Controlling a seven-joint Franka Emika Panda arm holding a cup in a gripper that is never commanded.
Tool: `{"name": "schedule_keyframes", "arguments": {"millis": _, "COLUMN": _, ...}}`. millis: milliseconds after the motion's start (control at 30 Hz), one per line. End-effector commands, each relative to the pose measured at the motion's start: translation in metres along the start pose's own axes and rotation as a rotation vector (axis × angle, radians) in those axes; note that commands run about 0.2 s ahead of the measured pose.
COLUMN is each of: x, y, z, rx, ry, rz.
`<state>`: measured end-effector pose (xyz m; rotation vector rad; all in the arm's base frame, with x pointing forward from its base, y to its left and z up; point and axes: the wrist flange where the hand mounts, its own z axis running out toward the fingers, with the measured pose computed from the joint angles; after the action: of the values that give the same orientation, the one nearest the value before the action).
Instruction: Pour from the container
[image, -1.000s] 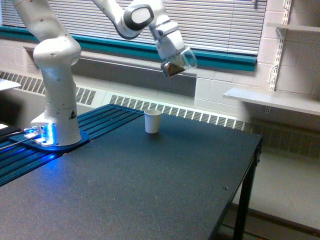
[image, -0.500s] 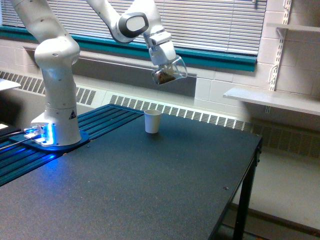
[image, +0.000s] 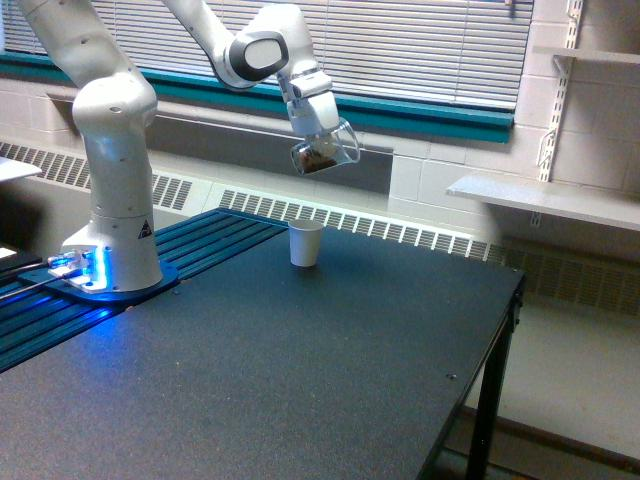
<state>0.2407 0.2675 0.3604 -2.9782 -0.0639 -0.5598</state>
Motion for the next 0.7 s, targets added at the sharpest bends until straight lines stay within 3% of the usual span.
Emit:
{"name": "schedule_keyframes", "arguments": {"millis": 33, "x": -0.018, "y": -0.006, "z": -0.001, "rx": 0.001, "ry": -0.019, "rz": -0.03}}
{"name": "schedule_keyframes", "arguments": {"millis": 700, "x": -0.057, "y": -0.001, "z": 0.011, "rx": -0.009, "ry": -0.106, "rz": -0.019}}
